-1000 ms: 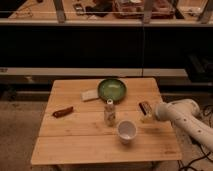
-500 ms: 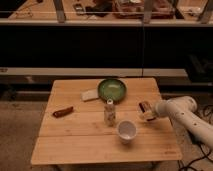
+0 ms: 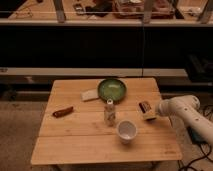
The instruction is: Place the eraser on the white sponge
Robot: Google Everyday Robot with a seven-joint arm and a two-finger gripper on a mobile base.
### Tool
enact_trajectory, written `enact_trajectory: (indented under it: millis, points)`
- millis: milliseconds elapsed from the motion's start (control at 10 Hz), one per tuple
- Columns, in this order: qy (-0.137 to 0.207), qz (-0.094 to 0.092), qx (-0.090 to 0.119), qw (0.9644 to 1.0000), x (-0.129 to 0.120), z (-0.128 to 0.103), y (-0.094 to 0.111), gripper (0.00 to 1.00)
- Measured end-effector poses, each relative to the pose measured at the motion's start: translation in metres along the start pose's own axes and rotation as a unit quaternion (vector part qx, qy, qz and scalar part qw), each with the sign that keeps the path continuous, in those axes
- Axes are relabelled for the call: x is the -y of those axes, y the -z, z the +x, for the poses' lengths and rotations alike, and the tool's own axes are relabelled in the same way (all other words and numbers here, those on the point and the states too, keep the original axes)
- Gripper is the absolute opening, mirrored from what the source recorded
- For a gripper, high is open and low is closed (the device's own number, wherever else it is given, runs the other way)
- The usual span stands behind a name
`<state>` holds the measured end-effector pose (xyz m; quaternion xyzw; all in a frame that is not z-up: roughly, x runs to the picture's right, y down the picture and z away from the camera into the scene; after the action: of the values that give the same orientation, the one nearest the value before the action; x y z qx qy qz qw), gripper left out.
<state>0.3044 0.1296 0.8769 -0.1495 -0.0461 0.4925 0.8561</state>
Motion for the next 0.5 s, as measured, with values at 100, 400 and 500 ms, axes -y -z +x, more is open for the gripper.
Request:
enact_trajectory:
  millis: [100, 400, 500]
  points:
    - [-0.001, -0.004, -0.005, 1.0000, 0.001, 0.005, -0.003, 0.58]
    - [0.005, -0.019, -0.023, 0.9996, -0.009, 0.021, -0.017, 0.28]
    - [0.010, -0.020, -0.024, 0.9995, -0.011, 0.022, -0.020, 0.16]
